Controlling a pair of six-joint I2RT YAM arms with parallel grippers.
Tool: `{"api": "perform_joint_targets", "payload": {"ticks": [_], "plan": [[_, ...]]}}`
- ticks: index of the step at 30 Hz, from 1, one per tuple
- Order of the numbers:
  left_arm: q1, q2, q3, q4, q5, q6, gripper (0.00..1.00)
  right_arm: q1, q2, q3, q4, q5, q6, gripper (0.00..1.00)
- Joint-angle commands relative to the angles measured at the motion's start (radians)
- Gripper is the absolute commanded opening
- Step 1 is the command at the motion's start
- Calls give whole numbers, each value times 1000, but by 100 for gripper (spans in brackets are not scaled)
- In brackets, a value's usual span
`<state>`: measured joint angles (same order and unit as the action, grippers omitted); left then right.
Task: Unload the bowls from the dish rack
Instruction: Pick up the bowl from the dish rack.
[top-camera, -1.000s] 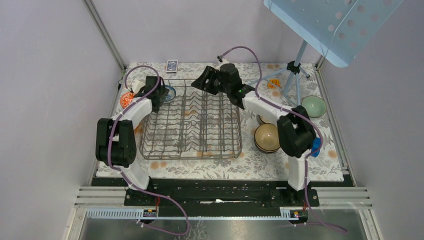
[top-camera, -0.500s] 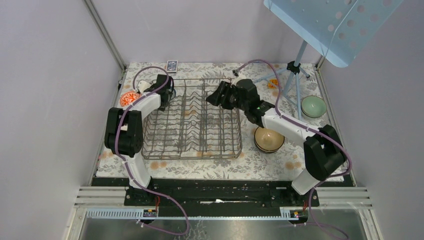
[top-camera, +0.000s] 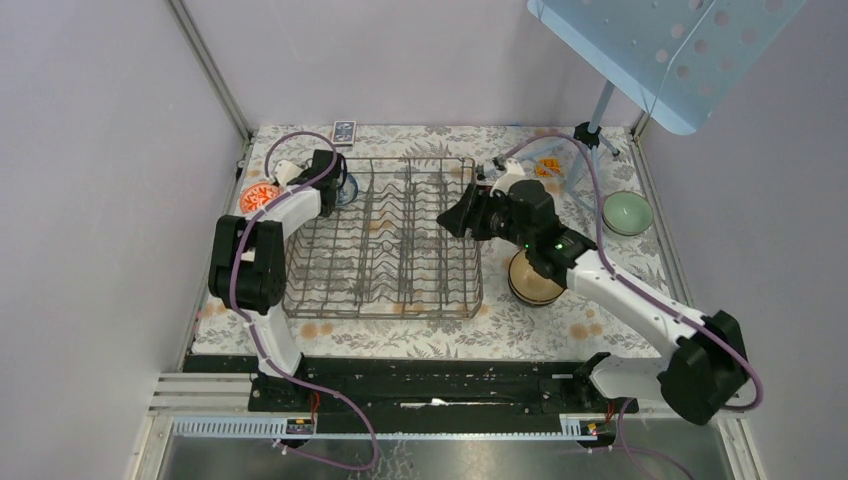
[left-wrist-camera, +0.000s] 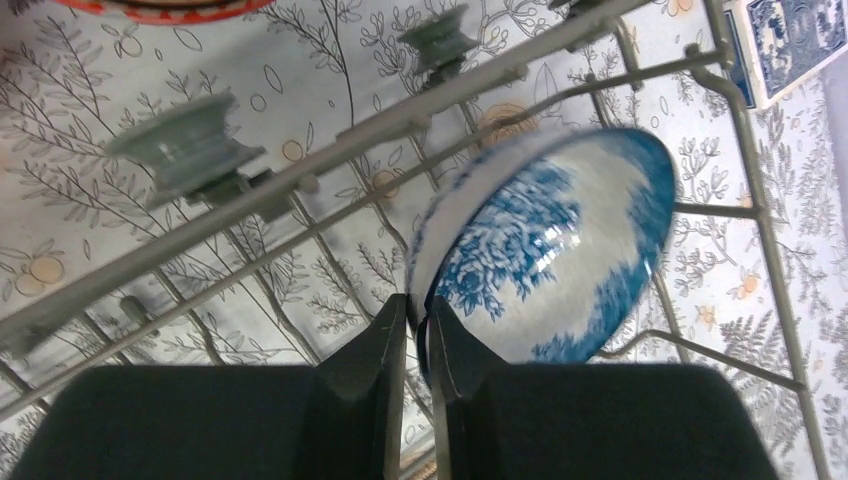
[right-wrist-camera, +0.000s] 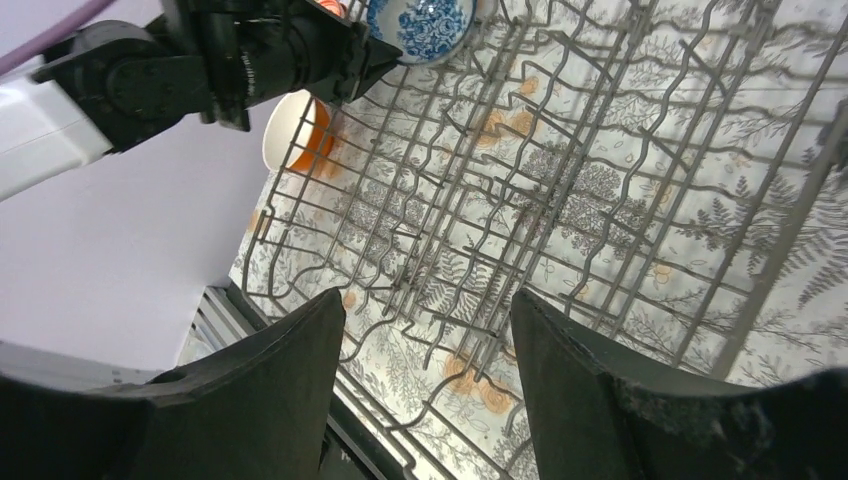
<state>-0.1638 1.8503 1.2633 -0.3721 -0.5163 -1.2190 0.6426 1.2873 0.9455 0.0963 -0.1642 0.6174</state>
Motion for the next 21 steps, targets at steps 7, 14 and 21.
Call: {"api": "perform_joint_targets", "payload": {"ticks": [7, 14, 21], "plan": [[-2, -55, -24, 71, -7, 41, 0, 8, -217, -53, -148, 77, -122, 71], [-1, -125, -24, 89, 42, 67, 0, 9, -265, -95, -150, 89, -113, 71], [-1, -230, -28, 101, 127, 114, 0, 9, -279, -106, -135, 75, -113, 72]]}}
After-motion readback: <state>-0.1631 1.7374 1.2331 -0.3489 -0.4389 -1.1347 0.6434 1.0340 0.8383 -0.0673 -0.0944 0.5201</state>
